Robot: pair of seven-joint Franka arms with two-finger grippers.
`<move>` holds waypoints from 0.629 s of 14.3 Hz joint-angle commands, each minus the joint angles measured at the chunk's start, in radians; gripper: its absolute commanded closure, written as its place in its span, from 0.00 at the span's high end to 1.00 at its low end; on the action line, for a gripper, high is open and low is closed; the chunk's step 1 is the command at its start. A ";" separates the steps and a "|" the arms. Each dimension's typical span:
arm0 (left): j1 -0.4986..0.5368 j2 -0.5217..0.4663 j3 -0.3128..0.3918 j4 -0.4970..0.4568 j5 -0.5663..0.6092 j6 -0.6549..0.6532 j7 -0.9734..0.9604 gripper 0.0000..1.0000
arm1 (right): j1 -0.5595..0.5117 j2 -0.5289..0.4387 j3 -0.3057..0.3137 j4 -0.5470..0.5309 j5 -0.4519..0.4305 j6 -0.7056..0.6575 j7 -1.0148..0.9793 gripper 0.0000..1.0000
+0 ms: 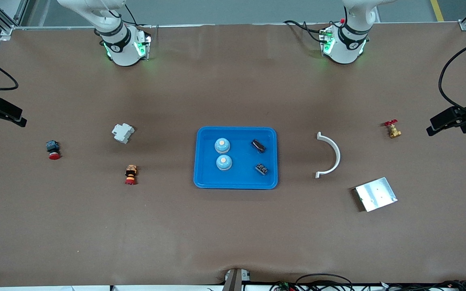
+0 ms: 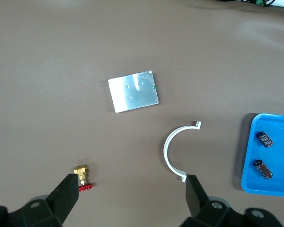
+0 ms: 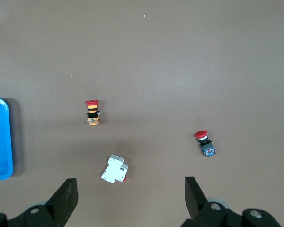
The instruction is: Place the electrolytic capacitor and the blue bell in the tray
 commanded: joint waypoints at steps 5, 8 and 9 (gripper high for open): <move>-0.038 0.019 0.035 0.037 0.024 -0.026 0.002 1.00 | -0.008 -0.016 0.011 -0.008 -0.015 0.009 -0.012 1.00; -0.181 0.020 0.185 0.039 0.024 -0.026 0.002 1.00 | -0.006 -0.018 0.011 -0.008 -0.030 0.018 -0.012 1.00; -0.193 0.020 0.198 0.039 0.024 -0.026 0.002 1.00 | -0.006 -0.018 0.011 -0.008 -0.030 0.017 -0.011 1.00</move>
